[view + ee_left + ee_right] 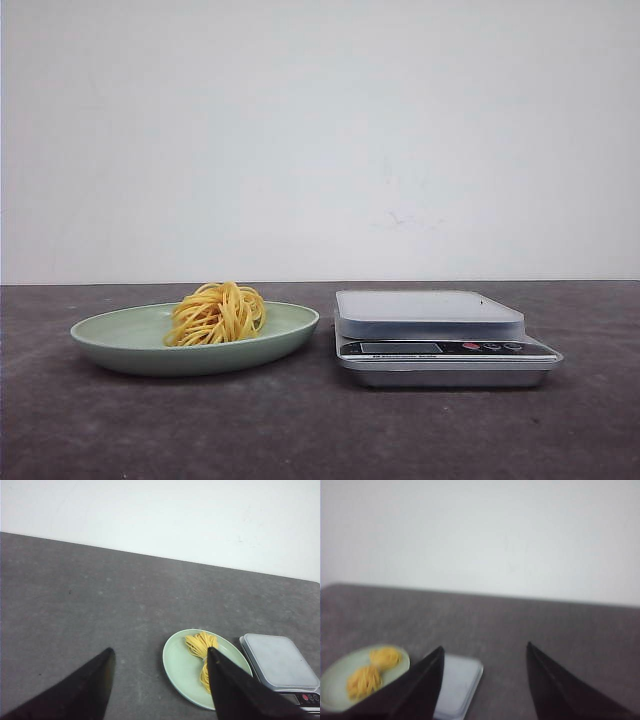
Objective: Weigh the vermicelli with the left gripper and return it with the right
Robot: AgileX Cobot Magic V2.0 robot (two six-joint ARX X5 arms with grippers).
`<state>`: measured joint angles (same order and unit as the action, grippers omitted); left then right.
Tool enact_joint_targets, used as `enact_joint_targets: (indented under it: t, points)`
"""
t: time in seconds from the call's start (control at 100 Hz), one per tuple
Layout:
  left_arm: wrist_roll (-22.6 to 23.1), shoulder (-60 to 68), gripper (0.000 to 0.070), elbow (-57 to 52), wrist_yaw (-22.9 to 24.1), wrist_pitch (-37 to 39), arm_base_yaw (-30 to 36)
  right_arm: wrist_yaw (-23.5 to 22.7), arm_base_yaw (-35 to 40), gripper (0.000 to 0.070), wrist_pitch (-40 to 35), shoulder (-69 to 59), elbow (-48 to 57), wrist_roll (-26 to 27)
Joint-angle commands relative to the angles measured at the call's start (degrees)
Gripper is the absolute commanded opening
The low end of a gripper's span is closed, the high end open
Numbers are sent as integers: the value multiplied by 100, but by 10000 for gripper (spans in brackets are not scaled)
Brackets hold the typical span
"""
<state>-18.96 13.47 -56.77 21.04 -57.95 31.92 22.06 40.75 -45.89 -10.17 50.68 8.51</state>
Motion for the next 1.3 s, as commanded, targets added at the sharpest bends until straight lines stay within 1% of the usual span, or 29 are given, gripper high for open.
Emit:
enact_joint_targets:
  t: [0.0,0.07,0.1,0.12,0.14,0.16,0.18,0.19,0.2,0.21,0.23,0.26,0.39,0.47,1.18,1.29]
  points:
    - [74,-13,350,-52,13,24,24,-70,31,322,85,-9,-46,291]
    - [74,-13,345,-52,15,-26,24,-129,31,321,105,-15,-131,363]
    - [81,-13,319,-52,24,-55,24,-127,31,319,125,-15,-146,391]
    - [81,-13,270,-52,39,-79,24,-127,31,305,138,-15,-153,415]
    - [87,-11,196,-52,55,-94,24,-125,31,255,136,-15,-153,446]
    - [103,-11,101,-52,59,-114,24,-116,31,167,138,-15,-153,459]
    - [138,-11,0,-52,59,-118,24,-105,31,52,140,-15,-153,457]
    - [157,-11,0,-52,63,-120,24,-105,31,0,138,-15,-153,455]
    - [164,-11,0,-52,68,-116,24,-103,31,0,138,-15,-153,450]
    - [175,-13,18,-52,79,-114,22,-101,31,0,138,-15,-153,444]
    - [188,-13,8,-52,107,-109,24,-76,31,19,138,-15,-153,433]
    - [188,-13,7,-52,142,-109,22,-55,31,7,138,-15,-153,435]
    - [181,-11,7,-52,149,-111,24,-74,31,7,122,-15,-153,466]
    - [179,-13,8,-52,146,-116,24,-122,31,8,61,-15,-153,592]
    - [177,-22,12,-59,142,-111,22,-103,31,8,48,-15,-151,584]
    - [538,-114,12,-59,181,-63,-256,-105,31,8,48,-15,-151,584]
